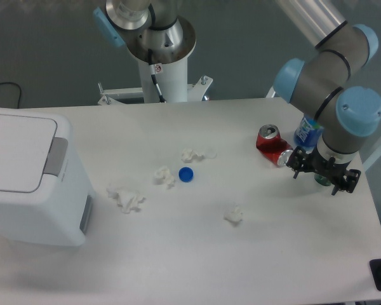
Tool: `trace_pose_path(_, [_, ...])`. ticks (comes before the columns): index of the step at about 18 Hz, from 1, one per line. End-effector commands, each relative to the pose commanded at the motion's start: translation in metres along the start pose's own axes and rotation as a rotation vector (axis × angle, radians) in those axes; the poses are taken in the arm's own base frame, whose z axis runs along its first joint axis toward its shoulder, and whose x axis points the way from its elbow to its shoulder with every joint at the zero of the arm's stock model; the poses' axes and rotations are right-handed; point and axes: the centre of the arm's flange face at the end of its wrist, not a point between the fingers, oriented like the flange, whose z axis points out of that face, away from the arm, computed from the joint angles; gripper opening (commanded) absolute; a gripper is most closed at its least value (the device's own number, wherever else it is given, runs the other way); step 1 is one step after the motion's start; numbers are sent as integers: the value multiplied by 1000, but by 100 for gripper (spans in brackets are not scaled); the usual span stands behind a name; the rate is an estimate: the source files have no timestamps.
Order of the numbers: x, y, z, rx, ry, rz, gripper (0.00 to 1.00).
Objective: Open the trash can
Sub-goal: 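Lift the gripper from beside the red can and move toward the bin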
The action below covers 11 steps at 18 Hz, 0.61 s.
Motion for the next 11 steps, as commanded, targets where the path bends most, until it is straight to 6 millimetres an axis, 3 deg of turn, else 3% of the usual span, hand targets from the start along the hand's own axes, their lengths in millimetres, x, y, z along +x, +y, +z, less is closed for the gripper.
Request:
trace_pose_path(5, [4,-3,-1,3,1,5,100])
trace_pose_path(8, [25,-5,6,-5,27,-3,100])
trace_pose_path(11, [43,-1,-10,0,18,-105,100])
